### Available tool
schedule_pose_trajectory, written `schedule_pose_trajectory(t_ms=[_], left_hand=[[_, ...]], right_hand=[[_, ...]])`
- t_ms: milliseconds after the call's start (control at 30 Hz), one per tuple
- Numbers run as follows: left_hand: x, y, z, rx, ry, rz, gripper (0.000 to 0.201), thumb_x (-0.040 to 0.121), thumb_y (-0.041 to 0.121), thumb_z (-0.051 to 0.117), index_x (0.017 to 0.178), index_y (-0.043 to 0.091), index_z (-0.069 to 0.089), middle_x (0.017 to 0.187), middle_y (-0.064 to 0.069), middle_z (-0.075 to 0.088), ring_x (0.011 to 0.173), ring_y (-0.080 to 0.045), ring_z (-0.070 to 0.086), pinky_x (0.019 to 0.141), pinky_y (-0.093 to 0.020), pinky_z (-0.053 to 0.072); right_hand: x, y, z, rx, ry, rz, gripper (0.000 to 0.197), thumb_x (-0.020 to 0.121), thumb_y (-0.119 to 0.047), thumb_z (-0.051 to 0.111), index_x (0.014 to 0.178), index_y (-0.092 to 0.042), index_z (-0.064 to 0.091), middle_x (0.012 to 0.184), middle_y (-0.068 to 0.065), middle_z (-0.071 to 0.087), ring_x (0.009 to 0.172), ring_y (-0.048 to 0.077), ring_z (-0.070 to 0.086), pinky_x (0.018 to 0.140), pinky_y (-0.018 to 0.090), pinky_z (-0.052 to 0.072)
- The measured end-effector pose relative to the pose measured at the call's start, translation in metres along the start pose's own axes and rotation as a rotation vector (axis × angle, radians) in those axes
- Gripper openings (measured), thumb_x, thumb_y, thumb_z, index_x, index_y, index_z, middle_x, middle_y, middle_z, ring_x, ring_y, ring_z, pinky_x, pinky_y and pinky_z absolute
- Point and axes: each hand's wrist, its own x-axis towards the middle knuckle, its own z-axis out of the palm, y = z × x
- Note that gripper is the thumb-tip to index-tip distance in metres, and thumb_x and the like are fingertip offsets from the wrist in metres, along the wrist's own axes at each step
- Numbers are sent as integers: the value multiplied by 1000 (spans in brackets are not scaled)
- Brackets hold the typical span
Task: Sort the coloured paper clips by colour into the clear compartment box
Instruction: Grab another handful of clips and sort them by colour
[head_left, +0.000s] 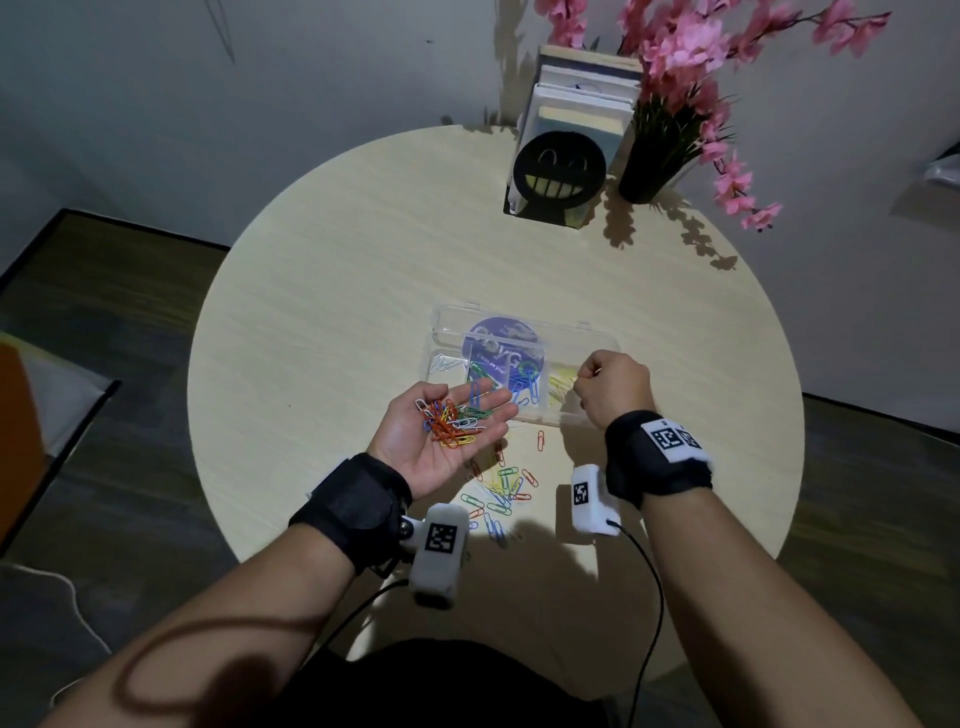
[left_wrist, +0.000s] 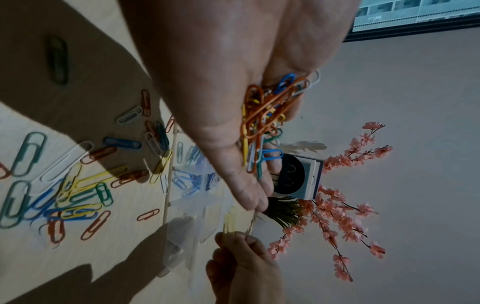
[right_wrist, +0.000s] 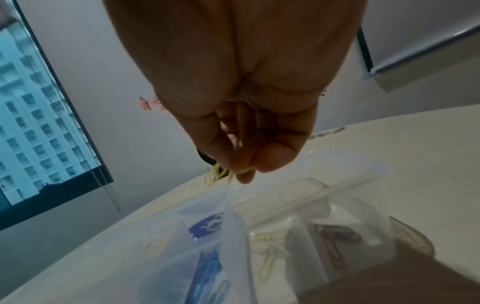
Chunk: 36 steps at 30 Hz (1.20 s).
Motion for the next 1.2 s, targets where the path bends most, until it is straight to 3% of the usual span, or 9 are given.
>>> schedule_pose_trajectory(t_ms=[100, 200, 367, 467, 600, 767, 900, 1067, 1200], left_hand=[[2, 0, 3, -20, 1, 0, 45, 83, 21, 40, 107, -5, 67, 120, -25, 62, 106, -42, 63, 90, -50, 48], [3, -1, 4, -37, -5, -1, 45, 85, 21, 39, 102, -7, 70, 120, -26, 62, 105, -42, 64, 90, -52, 48], [5, -4, 9, -16, -8, -12, 44, 84, 21, 39, 107, -6, 65, 111, -26, 65, 99, -40, 66, 90, -51, 49], [3, -6, 11, -4, -30, -12, 44, 85, 23, 36, 91, -3, 72, 97, -20, 66, 90, -30, 64, 92, -47, 48], [0, -7, 11, -6, -62, -33, 44, 82, 21, 40, 93, -6, 72, 96, -20, 66, 95, -33, 58, 93, -52, 46], [-1, -6, 7, 10, -65, -49, 47, 82, 21, 40, 111, -8, 64, 105, -24, 63, 107, -37, 57, 100, -55, 41], [-1, -6, 7, 7, -71, -41, 47, 83, 21, 39, 109, -8, 64, 103, -24, 64, 98, -35, 64, 96, -52, 47], [-2, -6, 7, 50, -73, -28, 45, 84, 22, 35, 70, 1, 72, 85, -16, 68, 85, -27, 67, 100, -47, 44], [-1, -8, 6, 51, -60, -35, 47, 85, 23, 35, 91, -5, 73, 91, -19, 68, 83, -32, 68, 93, -47, 48]], right_hand=[[3, 3, 8, -36, -27, 9, 20, 81, -6, 53, 69, -19, 61, 84, 13, 70, 89, 31, 63, 70, 28, 48], [-6, -2, 2, -32, -14, -56, 12, 82, -8, 57, 79, -15, 66, 84, 8, 69, 80, 23, 59, 66, 23, 42], [-51, -38, -16, 117, -32, -483, 9, 79, -13, 68, 86, -16, 72, 82, -6, 62, 70, 8, 53, 65, 14, 39], [-73, -53, -18, -84, -205, -650, 14, 78, -13, 69, 92, -17, 71, 86, -4, 57, 82, 13, 54, 75, 29, 46], [-82, -57, -14, -358, -293, -667, 27, 82, -11, 61, 107, -21, 67, 92, -5, 44, 96, 20, 55, 77, 30, 47], [-86, -60, -13, -434, -272, -704, 23, 85, -12, 54, 105, -17, 67, 94, 4, 51, 91, 27, 58, 72, 39, 51], [-90, -58, -12, -405, -245, -709, 24, 91, -16, 49, 109, -18, 64, 96, 4, 52, 91, 25, 56, 71, 36, 49], [-88, -54, -17, -278, -248, -658, 11, 88, -15, 47, 82, -20, 54, 93, 5, 60, 89, 27, 58, 74, 39, 49], [-87, -54, -15, -382, -274, -668, 16, 88, -15, 52, 97, -17, 65, 89, -2, 47, 91, 22, 56, 70, 32, 46]])
